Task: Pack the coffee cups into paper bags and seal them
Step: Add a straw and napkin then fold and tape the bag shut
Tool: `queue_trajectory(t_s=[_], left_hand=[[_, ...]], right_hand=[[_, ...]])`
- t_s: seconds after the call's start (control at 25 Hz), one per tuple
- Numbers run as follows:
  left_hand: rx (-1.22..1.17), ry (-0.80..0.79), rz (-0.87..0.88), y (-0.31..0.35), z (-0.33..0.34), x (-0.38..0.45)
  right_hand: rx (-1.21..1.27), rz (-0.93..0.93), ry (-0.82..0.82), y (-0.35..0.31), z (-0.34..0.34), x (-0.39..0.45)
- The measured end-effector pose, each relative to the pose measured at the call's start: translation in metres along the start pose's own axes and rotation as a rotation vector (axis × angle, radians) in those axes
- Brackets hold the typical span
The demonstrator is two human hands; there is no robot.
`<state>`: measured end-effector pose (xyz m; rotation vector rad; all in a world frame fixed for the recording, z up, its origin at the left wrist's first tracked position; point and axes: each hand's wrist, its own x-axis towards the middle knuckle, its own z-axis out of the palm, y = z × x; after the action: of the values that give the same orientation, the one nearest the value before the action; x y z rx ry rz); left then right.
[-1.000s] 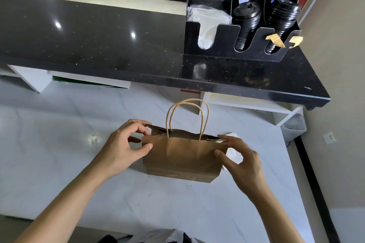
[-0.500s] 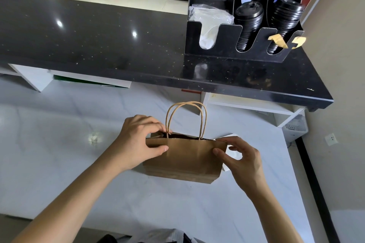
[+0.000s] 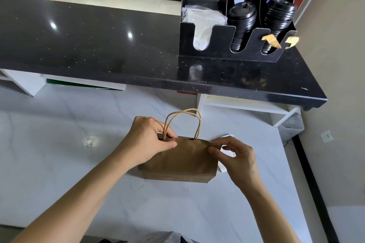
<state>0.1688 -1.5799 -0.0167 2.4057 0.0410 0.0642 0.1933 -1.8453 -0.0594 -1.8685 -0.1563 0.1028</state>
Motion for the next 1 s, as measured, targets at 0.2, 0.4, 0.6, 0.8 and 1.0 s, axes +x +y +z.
queue_trajectory(t_s=[0.2, 0.4, 0.6, 0.8, 1.0], left_hand=[[0.084, -0.053, -0.002, 0.018, -0.006, 0.005], [-0.061, -0.129, -0.047, 0.034, 0.011, 0.009], [-0.031, -0.038, -0.09, 0.034, 0.021, 0.012], [-0.046, -0.063, -0.089, 0.03, 0.017, 0.008], [-0.01, -0.082, -0.017, 0.031, 0.021, 0.008]], right_hand=[[-0.016, -0.027, -0.061, -0.007, 0.005, 0.005], [-0.028, -0.05, -0.081, -0.01, 0.013, 0.007], [-0.057, -0.041, -0.098, -0.014, 0.009, 0.009], [-0.051, -0.055, -0.12, -0.018, 0.003, 0.011], [-0.04, -0.039, -0.061, -0.02, 0.008, 0.013]])
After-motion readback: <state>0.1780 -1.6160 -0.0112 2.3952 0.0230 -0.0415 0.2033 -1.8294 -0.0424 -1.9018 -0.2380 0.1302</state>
